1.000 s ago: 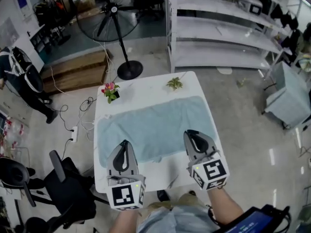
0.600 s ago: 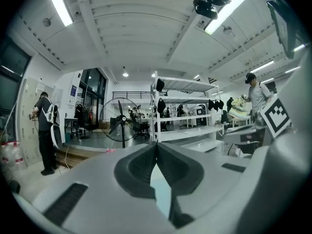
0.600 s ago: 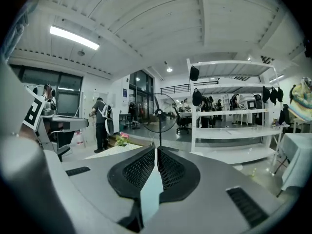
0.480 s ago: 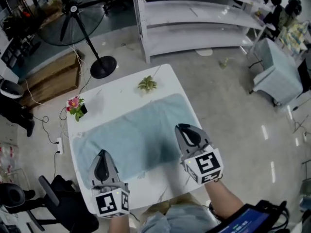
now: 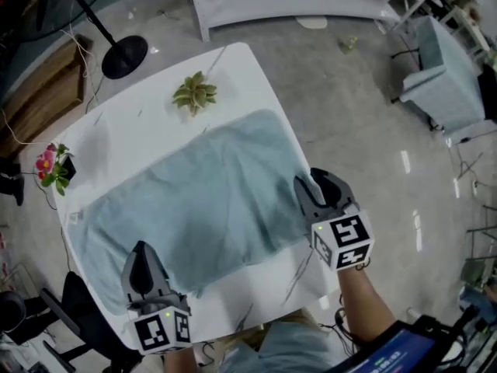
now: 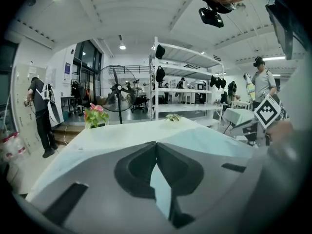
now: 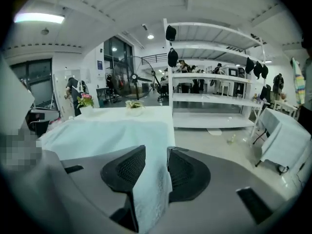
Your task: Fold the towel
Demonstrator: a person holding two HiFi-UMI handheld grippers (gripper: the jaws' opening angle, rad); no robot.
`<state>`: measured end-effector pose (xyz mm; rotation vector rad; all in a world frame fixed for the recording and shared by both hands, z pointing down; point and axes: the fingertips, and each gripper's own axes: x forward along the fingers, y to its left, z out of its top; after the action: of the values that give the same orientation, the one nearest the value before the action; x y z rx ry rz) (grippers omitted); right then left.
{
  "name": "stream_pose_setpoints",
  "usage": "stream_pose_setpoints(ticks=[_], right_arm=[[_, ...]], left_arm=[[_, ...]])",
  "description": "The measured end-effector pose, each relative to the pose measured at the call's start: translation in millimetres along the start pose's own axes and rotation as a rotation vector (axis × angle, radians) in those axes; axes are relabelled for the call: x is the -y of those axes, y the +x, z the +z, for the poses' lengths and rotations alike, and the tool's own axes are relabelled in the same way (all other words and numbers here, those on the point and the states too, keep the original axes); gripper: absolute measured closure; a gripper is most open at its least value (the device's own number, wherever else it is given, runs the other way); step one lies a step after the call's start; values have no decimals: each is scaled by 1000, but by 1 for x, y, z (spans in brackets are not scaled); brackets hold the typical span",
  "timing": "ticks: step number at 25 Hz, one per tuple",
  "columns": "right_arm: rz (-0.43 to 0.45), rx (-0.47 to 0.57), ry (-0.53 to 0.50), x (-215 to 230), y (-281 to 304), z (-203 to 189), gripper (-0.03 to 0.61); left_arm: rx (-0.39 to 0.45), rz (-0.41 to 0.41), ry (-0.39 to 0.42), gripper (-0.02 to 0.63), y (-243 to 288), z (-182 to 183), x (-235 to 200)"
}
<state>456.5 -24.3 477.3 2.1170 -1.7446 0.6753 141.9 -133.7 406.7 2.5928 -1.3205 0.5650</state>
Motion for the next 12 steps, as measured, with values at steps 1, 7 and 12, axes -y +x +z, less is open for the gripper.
stream_pose_setpoints(ticks=[1,7,12], right_arm=[[-4,-22,-1,3,4,-7,420],[-26,-119,4,16,18,-33,403],[1,-176,-53,8,22,-33,515]], left_arm=[[-14,-3,0,607,4,-5,1],[-60,-15,-7,607,18,-21,7],[-63,-9,-9,607,19,-21,8]])
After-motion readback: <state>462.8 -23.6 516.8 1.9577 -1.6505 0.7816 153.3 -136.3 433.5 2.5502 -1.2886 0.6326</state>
